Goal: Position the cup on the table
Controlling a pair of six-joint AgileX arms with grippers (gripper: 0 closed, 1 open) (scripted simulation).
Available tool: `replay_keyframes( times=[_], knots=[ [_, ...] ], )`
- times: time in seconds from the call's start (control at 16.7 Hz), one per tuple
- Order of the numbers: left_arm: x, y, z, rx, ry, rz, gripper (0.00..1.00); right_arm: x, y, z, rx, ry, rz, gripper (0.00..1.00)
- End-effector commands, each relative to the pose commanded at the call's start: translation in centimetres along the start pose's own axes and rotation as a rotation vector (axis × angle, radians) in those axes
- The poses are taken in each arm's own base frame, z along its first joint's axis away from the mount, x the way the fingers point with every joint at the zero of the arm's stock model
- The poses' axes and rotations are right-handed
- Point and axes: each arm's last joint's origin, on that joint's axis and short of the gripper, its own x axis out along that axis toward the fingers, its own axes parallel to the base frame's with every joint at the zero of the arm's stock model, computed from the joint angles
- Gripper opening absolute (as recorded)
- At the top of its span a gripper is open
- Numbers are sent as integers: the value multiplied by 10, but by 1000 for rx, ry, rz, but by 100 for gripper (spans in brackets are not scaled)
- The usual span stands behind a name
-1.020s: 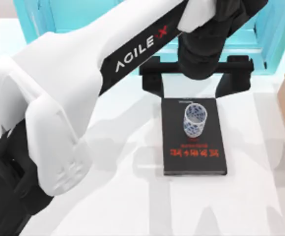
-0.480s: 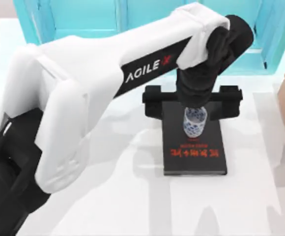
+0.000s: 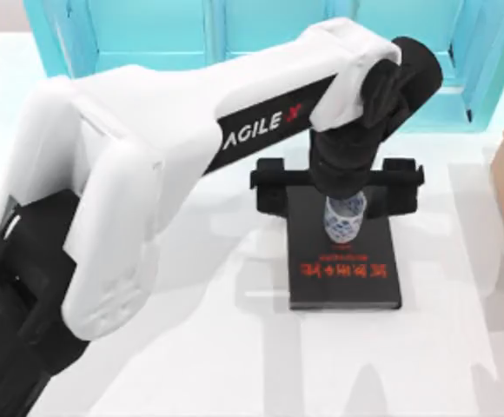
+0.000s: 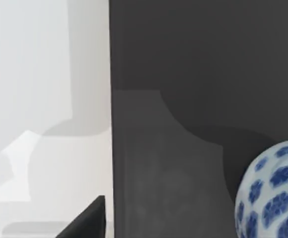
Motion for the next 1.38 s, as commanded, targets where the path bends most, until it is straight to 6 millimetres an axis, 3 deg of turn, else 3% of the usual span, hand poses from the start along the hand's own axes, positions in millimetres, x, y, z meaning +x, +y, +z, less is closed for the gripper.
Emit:
replay_keyframes(
  times=[0.66,1.38],
  knots=[
    [0,0,0,0,0,0,2,0,0,0,0,0,0,100],
    [-7,-3,0,6,5,4,0,0,0,0,0,0,0,100]
  ],
)
